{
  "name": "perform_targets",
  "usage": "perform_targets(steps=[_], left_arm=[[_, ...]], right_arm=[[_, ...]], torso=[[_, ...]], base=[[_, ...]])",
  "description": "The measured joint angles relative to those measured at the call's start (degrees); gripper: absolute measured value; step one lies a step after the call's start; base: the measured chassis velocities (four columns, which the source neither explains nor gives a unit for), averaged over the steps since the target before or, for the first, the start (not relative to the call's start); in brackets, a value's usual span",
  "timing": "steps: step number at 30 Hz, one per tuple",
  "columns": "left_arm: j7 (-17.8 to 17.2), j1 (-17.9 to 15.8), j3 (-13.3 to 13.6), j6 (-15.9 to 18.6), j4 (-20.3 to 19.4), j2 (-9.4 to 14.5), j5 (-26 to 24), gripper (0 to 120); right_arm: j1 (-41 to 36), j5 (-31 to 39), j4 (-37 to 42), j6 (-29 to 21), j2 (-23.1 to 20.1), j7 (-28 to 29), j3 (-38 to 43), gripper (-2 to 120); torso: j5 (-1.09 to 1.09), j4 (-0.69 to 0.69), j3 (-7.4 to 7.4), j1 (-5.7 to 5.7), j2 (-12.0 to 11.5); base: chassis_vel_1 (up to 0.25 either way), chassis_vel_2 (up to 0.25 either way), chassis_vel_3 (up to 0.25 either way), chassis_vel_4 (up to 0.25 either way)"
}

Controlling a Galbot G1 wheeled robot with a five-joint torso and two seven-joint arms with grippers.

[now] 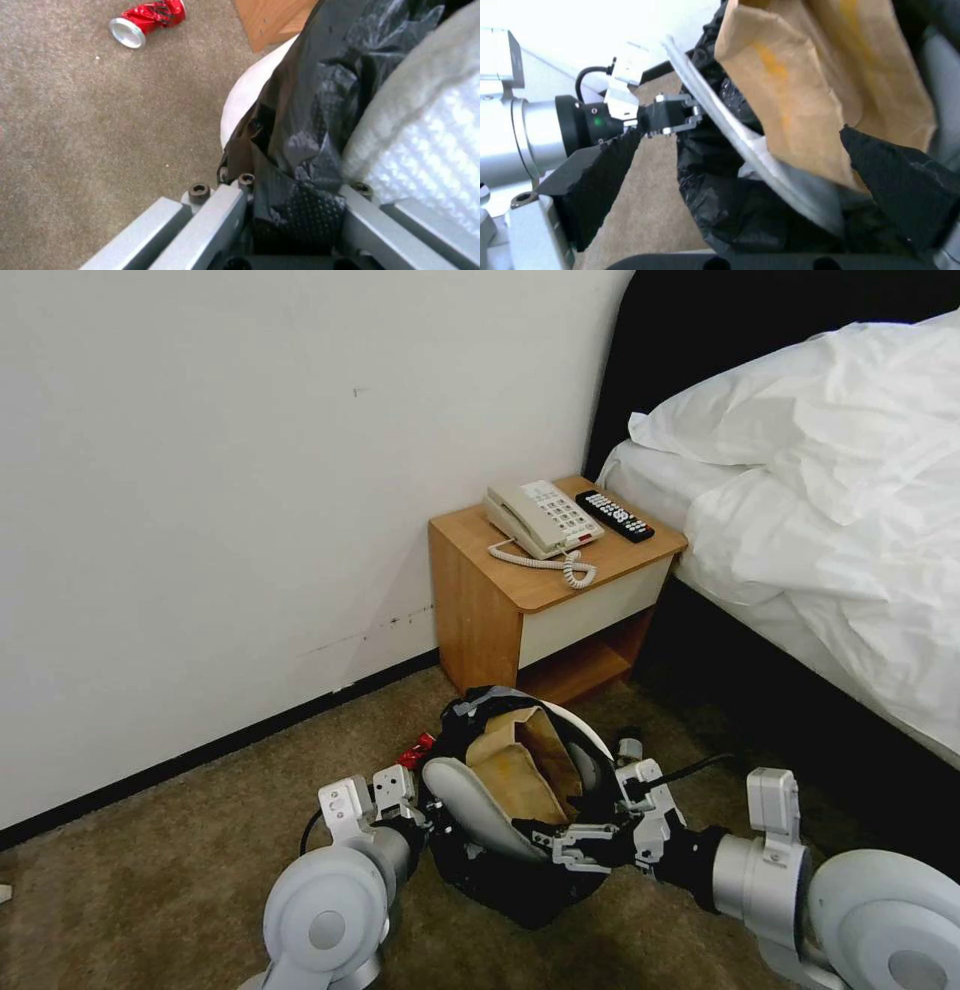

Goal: Pick up the trash bin, then pick up the garbage from the floor and place it into the trash bin.

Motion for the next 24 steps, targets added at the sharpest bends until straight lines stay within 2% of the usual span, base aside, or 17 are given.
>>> perform_targets(steps=[15,24], left_arm=[[0.28,0.64,-0.45,0.01,-0.96,0.29,-0.06,0],[2.15,2.94,-2.03,0.01,-3.59,2.61,0.02,0]], right_arm=[[-0.04,4.61,0.22,1.80,-1.57,-1.01,7.29,100],[-0.08,-3.81,0.13,6.85,-0.59,-6.63,8.58,100]], torso=[[0.00,0.00,0.00,0.00,0.00],[0.00,0.00,0.00,0.00,0.00]], base=[[0.000,0.000,0.000,0.000],[0.000,0.000,0.000,0.000]])
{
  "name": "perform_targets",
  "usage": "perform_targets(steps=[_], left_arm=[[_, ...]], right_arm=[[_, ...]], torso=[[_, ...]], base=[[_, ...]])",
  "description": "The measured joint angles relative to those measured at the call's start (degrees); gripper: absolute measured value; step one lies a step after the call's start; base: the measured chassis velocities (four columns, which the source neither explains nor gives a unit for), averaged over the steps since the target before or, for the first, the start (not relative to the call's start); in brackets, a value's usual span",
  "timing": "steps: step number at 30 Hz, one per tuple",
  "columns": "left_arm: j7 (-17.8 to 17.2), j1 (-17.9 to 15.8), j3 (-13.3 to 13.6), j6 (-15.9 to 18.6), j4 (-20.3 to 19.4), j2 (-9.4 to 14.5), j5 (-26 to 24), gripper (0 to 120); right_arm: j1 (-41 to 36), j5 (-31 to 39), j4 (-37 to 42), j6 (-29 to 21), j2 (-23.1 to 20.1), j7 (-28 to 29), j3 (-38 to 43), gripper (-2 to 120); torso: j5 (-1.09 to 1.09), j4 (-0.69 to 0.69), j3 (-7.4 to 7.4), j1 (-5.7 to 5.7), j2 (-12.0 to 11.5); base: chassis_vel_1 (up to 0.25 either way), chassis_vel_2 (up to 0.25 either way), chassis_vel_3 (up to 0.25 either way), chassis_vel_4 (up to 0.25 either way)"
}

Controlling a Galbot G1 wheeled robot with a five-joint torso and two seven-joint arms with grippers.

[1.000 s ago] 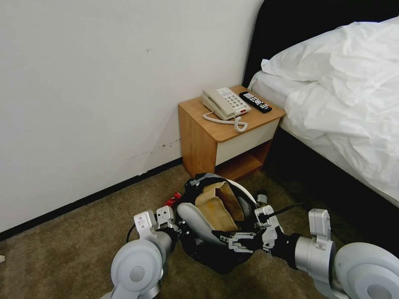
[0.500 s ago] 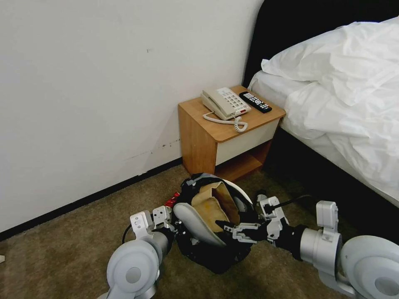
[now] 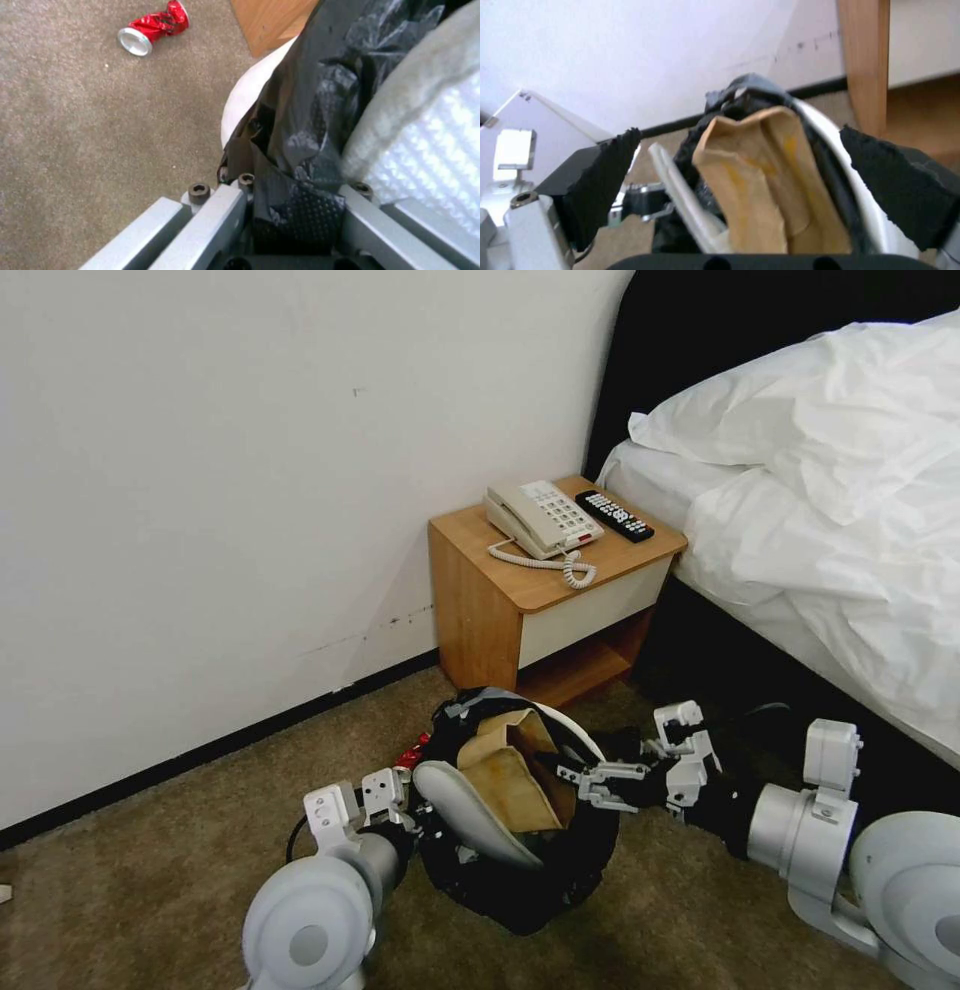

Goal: Pick up the trash bin, then pick up the garbage from the floor and place it into the trash bin.

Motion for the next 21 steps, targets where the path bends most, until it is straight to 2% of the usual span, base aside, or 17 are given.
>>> perform_targets(steps=[7,17,21], left_arm=[[1.90,2.58,-1.51,0.00,-2.44,1.70,1.65,0],[2.90,5.58,-3.56,-0.01,-4.66,1.23,3.61,0],[4.09,7.26,-4.85,-0.01,-5.43,1.28,5.73,0]], right_arm=[[-0.61,-7.52,-0.05,3.96,1.26,-3.94,-0.36,100],[-1.00,-11.51,-0.09,7.59,2.28,-7.96,-0.75,100],[-1.03,-14.53,-0.09,11.39,2.63,-11.91,-0.94,100]], torso=[[0.00,0.00,0.00,0.00,0.00],[0.00,0.00,0.00,0.00,0.00],[0.00,0.00,0.00,0.00,0.00]], base=[[0.000,0.000,0.000,0.000],[0.000,0.000,0.000,0.000],[0.000,0.000,0.000,0.000]])
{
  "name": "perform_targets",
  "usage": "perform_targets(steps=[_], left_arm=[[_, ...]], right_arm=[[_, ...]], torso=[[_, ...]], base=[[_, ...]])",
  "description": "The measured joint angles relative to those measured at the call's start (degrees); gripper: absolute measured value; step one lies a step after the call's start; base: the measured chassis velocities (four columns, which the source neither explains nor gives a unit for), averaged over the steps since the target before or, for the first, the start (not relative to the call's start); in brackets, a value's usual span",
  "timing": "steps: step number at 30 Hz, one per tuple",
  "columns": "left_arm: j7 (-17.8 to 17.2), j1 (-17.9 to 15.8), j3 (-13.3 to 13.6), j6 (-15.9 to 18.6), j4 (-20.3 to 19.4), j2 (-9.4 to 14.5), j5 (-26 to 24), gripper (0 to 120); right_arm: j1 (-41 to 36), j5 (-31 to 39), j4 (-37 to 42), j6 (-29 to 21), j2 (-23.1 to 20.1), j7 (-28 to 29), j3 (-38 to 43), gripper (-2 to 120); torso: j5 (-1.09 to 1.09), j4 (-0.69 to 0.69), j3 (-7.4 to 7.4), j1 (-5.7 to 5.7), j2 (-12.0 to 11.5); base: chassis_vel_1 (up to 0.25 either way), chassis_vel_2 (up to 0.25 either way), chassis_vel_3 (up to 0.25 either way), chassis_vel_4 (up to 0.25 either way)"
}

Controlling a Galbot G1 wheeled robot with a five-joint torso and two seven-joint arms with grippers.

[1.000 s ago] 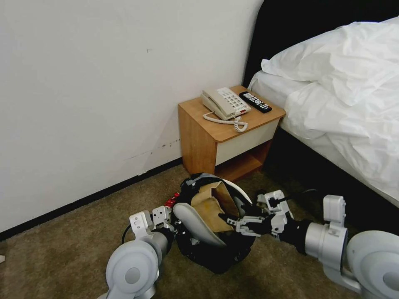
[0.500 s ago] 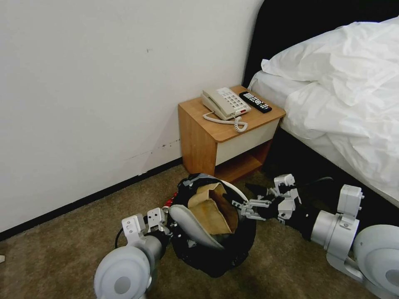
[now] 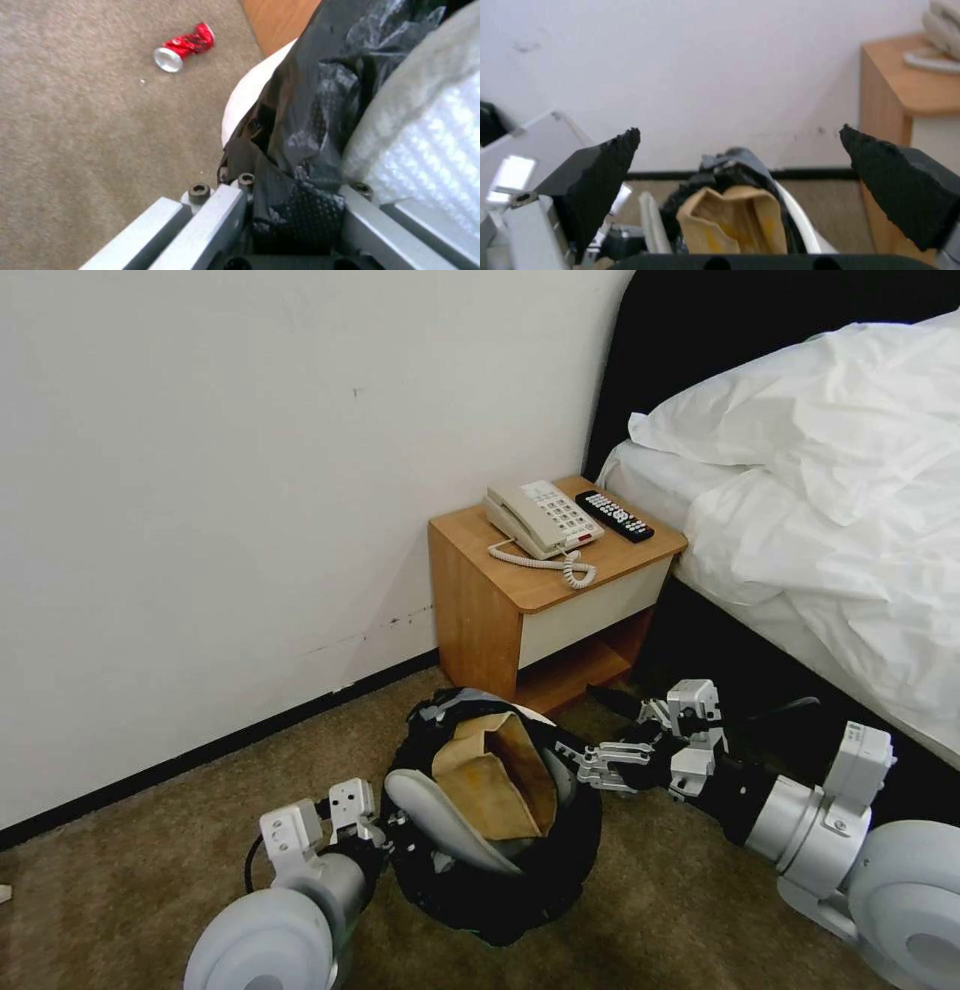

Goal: Pick up the trash bin, then pick up the garbage from the floor and place it into the trash bin.

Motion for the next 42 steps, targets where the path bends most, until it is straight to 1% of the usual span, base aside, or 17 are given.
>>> perform_targets(steps=[2,4,5,7,11,12,15,18,28,30,32,35,37,38,42], left_arm=[[0.09,0.09,-0.27,0.00,-0.04,0.00,0.27,0],[0.20,0.34,-1.58,0.00,-0.25,-0.01,0.91,0],[0.20,0.34,-1.58,0.00,-0.25,-0.01,0.91,0],[0.36,0.80,-2.49,0.00,-0.49,0.23,1.32,0],[1.01,1.44,-3.06,-0.01,-0.62,0.24,2.24,0],[1.83,2.00,-3.50,0.00,-0.63,-0.10,3.75,0],[2.38,2.42,-3.90,-0.01,-0.62,-0.32,4.87,0],[4.12,3.90,-5.19,-0.01,-0.79,-0.37,7.44,0],[6.27,6.94,-7.31,0.00,-2.01,-0.45,10.36,0],[7.75,8.58,-8.37,-0.01,-2.40,-0.44,12.43,0],[8.25,9.18,-8.79,0.00,-2.45,-0.52,13.07,0],[8.72,9.29,-8.88,0.00,-2.45,-0.68,13.64,0],[9.74,9.38,-8.98,0.00,-2.45,-1.10,15.14,0],[10.91,9.54,-9.03,0.00,-2.46,-1.23,16.39,0],[11.90,9.63,-9.07,0.00,-2.45,-1.32,17.41,0]], right_arm=[[0.02,-0.23,0.00,0.69,0.13,-0.60,-0.06,100],[0.05,-1.20,0.00,3.45,0.47,-3.39,-0.09,100],[0.05,-1.20,0.00,3.45,0.47,-3.39,-0.09,100],[0.02,-2.07,0.00,5.82,0.55,-5.14,0.00,100],[0.00,-2.93,0.00,7.39,0.70,-5.44,0.05,100],[0.01,-4.50,0.00,8.64,1.12,-5.48,0.02,100],[0.00,-5.46,0.00,9.41,1.45,-5.42,-0.11,100],[-0.36,-8.09,-0.01,11.23,2.23,-5.39,-0.19,100],[-0.79,-10.71,-0.01,13.37,3.50,-6.71,-0.27,100],[-1.03,-11.73,-0.06,14.18,4.30,-6.86,-0.51,100],[-1.53,-12.81,-0.50,14.82,5.06,-6.87,-0.58,100],[-2.18,-13.60,-0.73,15.10,5.48,-6.88,-0.45,100],[-4.05,-15.34,-1.01,15.63,6.28,-7.03,0.14,100],[-5.03,-16.51,-1.14,15.90,6.75,-7.15,0.54,100],[-5.89,-17.82,-1.47,16.15,7.26,-7.22,0.93,100]], torso=[[0.00,0.00,0.00,0.00,0.00],[0.00,0.00,0.00,0.00,0.00],[0.00,0.00,0.00,0.00,0.00],[0.00,0.00,0.00,0.00,0.00],[0.00,0.00,0.00,0.00,0.00],[0.00,0.00,0.00,0.00,0.00],[0.00,0.00,0.00,0.00,0.00],[0.00,0.00,0.00,0.00,0.00],[0.00,0.00,0.00,0.00,0.00],[0.00,0.00,0.00,0.00,0.00],[0.00,0.01,0.00,0.00,0.00],[0.00,0.01,0.00,0.00,0.00],[0.01,-0.01,0.00,0.00,0.00],[0.00,-0.01,0.00,0.00,0.00],[0.00,-0.01,0.00,0.00,0.00]], base=[[0.000,0.000,0.000,0.000],[0.000,0.000,0.000,0.000],[0.000,0.000,0.000,0.000],[0.000,0.000,0.000,0.000],[0.000,0.000,0.000,0.000],[0.000,0.000,0.000,0.000],[0.000,0.000,0.000,0.000],[0.000,0.000,0.000,0.000],[0.000,0.000,0.000,0.000],[0.000,0.000,0.000,0.000],[0.000,0.000,0.000,0.000],[0.000,0.000,0.000,0.000],[0.000,0.000,0.000,0.000],[0.000,0.000,0.000,0.000],[0.000,0.000,0.000,0.000]])
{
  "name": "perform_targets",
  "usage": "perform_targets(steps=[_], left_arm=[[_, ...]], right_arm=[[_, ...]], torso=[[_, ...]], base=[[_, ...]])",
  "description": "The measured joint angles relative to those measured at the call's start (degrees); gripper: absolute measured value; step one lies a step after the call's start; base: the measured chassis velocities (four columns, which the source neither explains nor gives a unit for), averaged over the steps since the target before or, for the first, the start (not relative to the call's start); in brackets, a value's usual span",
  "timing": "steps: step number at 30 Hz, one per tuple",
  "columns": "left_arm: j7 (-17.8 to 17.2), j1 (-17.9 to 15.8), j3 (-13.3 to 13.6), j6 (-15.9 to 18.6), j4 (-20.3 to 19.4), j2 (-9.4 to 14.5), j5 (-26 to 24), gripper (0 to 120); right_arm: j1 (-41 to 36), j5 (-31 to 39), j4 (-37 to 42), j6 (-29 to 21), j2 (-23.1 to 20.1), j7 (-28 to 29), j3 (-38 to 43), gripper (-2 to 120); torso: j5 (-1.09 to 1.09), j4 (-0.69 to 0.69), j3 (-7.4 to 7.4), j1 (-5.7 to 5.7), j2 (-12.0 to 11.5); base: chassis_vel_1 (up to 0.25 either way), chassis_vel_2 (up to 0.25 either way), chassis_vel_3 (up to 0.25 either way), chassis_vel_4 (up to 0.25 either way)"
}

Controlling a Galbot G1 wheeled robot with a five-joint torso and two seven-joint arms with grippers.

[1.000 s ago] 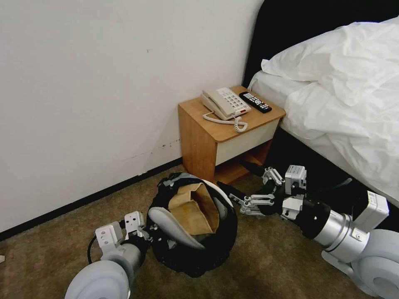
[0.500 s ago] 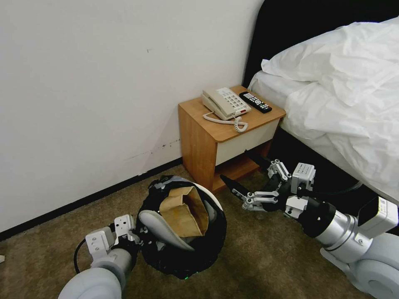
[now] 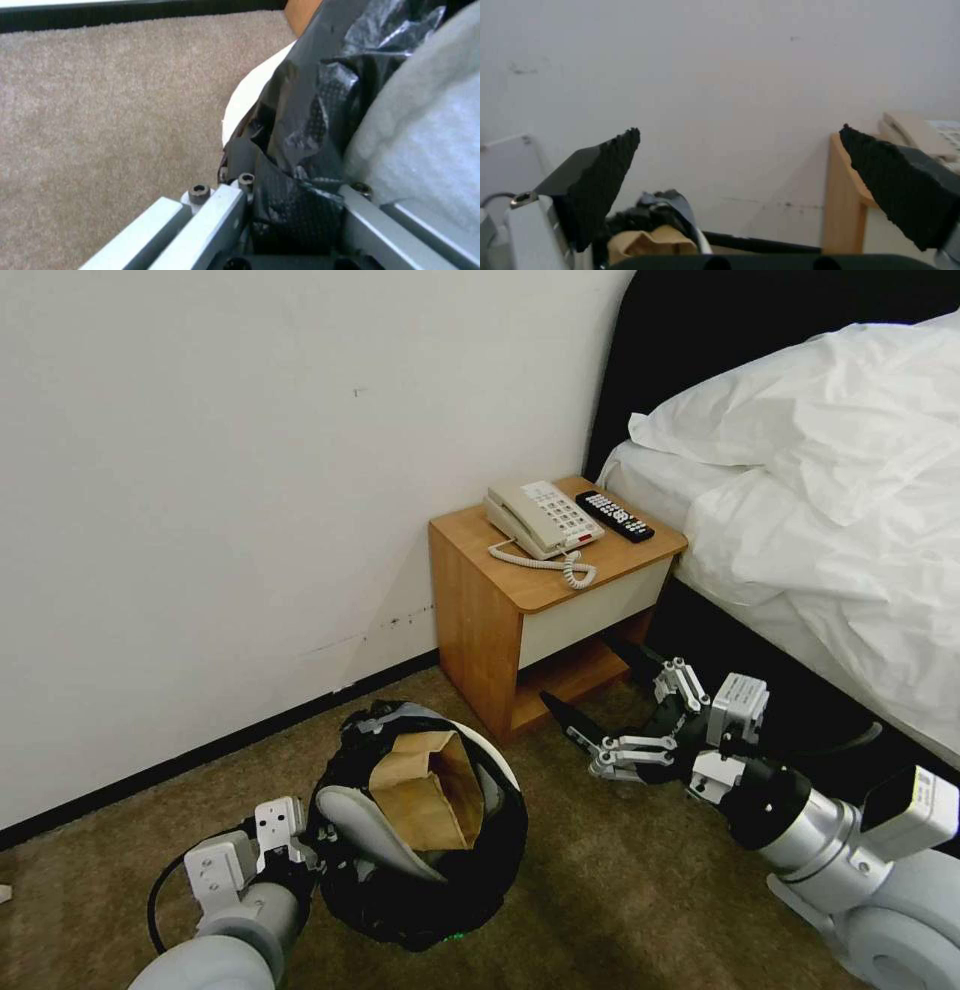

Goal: Pick up the trash bin, then pick up the garbage from the floor and place it into the trash bin.

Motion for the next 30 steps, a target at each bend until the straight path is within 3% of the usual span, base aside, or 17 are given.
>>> perform_targets(steps=[16,30], left_arm=[[5.72,0.03,-0.46,0.00,0.43,-2.92,7.13,0],[6.31,-0.23,-0.11,-0.31,0.85,-3.79,8.11,0]], right_arm=[[-1.37,-4.87,-2.36,-0.78,2.59,0.30,-0.33,100],[-3.11,-6.39,-1.80,-0.94,4.16,0.12,0.26,100]], torso=[[0.00,0.01,0.01,0.00,0.00],[0.00,0.01,0.00,0.00,0.00]], base=[[0.000,0.000,0.000,0.000],[0.000,0.000,0.000,0.000]])
